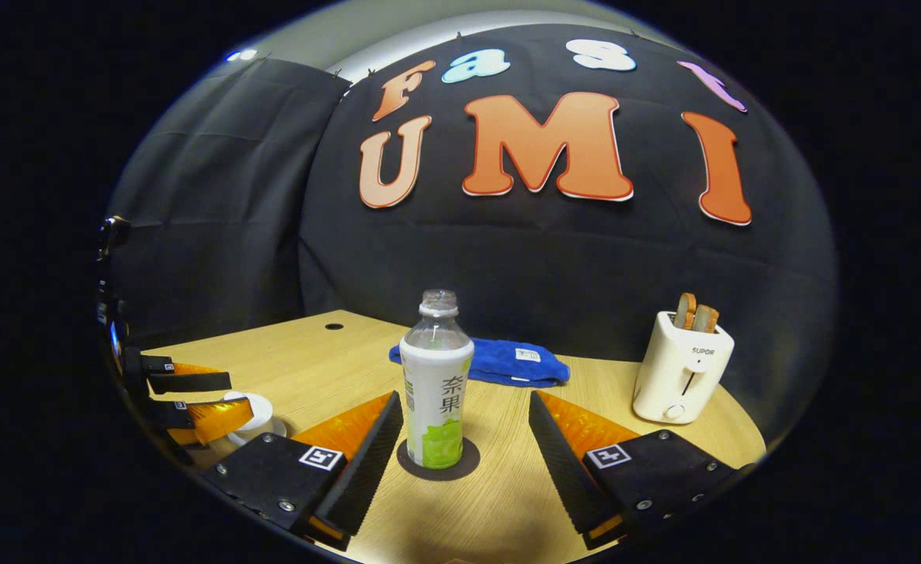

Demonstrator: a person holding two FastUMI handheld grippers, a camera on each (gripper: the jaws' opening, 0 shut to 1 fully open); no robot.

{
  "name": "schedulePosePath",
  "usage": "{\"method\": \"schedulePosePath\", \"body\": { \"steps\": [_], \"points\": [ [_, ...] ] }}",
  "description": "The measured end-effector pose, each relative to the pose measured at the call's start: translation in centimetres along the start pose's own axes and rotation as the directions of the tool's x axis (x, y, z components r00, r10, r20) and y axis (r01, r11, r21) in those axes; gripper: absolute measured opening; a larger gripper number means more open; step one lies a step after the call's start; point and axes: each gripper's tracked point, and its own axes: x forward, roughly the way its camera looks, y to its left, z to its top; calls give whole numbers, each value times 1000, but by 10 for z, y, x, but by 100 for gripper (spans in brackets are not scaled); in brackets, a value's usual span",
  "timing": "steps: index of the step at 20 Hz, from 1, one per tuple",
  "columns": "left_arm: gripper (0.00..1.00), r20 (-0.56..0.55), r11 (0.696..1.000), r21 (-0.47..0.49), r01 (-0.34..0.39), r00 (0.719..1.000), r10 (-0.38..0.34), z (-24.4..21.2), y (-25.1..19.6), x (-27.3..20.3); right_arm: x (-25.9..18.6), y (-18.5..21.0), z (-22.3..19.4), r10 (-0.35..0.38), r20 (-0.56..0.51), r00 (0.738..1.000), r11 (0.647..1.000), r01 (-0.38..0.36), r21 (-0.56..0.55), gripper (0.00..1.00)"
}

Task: Open the teacup lid with one hand, grasp the water bottle and pour water into the teacup with the other hand; after pouring, place the water bottle on the coaster and then close the teacup lid.

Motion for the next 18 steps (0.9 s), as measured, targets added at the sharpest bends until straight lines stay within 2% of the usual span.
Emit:
{"method": "schedulePosePath", "body": {
  "steps": [2,4,8,9,12,14,18],
  "points": [
    [94,43,1000,5,-21,999,21,18,4,-5,-13,-6,13,-23,40,999,1000,23,11,97],
    [97,78,999,10,-45,996,44,35,8,-11,-26,-11,26,-50,79,996,999,49,13,97],
    [98,179,998,-30,-60,982,65,88,8,-26,-52,-23,50,-129,145,981,992,129,8,97],
    [95,205,997,-37,-61,976,67,100,9,-30,-59,-23,55,-137,158,978,990,139,0,97],
    [94,270,997,-48,-62,960,73,135,7,-44,-77,-17,69,-145,190,971,989,146,9,97],
    [98,308,996,-57,-63,948,78,151,6,-51,-84,-9,73,-136,196,971,991,134,24,97],
    [95,335,996,-77,-46,940,69,161,0,-59,-92,3,72,-129,195,972,991,130,6,97]
  ]
}}
